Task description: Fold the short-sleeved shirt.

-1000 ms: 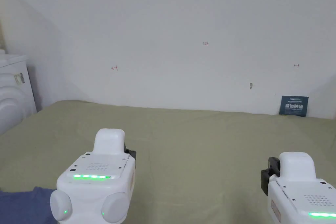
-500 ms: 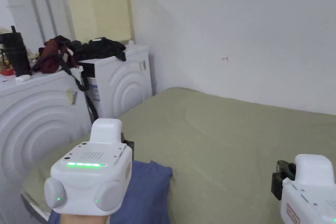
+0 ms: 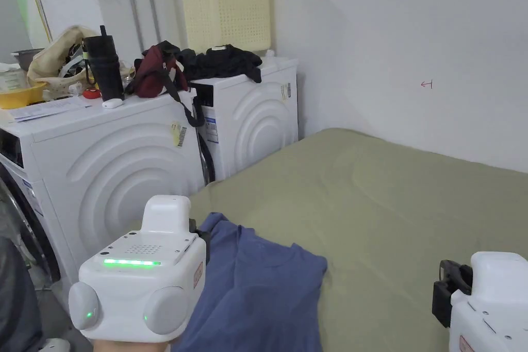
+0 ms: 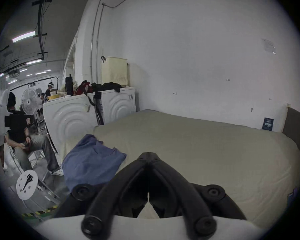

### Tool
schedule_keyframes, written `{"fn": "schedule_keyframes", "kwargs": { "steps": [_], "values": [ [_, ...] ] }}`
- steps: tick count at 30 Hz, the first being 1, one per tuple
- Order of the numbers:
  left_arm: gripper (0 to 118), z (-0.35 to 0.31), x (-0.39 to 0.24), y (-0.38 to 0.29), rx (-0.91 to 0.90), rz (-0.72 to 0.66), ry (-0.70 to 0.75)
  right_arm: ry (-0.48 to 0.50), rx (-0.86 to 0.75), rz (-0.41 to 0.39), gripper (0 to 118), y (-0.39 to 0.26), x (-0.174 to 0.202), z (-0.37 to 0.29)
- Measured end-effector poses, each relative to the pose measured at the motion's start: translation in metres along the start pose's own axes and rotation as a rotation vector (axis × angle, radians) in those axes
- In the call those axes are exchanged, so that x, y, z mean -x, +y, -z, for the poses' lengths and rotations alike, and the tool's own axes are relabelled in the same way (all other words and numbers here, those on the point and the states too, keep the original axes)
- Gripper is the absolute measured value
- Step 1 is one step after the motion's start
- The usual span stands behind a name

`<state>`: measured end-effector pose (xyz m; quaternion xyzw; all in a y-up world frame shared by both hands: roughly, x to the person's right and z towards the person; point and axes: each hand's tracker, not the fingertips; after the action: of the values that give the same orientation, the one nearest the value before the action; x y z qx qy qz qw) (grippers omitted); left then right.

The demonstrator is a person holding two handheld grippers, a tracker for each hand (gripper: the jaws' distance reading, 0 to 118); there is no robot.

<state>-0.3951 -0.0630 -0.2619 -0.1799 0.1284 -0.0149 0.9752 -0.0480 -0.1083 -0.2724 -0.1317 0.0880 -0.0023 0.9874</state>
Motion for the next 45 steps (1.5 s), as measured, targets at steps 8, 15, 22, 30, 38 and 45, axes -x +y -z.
{"fn": "schedule_keyframes", "kwargs": {
  "steps": [8,15,22,30,38,45],
  "values": [
    [0,0.015,-0.007,-0.009,0.036,0.009,-0.015,0.015,0.017,0.005,2,-0.003,0.004,0.004],
    [0,0.069,-0.007,-0.024,0.155,0.003,-0.072,0.019,0.050,-0.003,2,-0.014,0.007,0.018],
    [0,0.161,-0.031,-0.045,0.354,-0.003,-0.156,0.006,0.128,0.015,2,-0.033,0.000,0.041],
    [118,0.243,-0.055,-0.083,0.607,0.002,-0.250,-0.013,0.214,0.015,2,-0.059,-0.013,0.064],
    [97,0.275,-0.083,-0.122,0.721,0.062,-0.264,-0.020,0.275,0.020,2,-0.076,-0.020,0.076],
    [7,0.247,-0.089,-0.110,0.639,0.105,-0.218,-0.038,0.286,0.056,2,-0.077,-0.037,0.058]
  ]
}}
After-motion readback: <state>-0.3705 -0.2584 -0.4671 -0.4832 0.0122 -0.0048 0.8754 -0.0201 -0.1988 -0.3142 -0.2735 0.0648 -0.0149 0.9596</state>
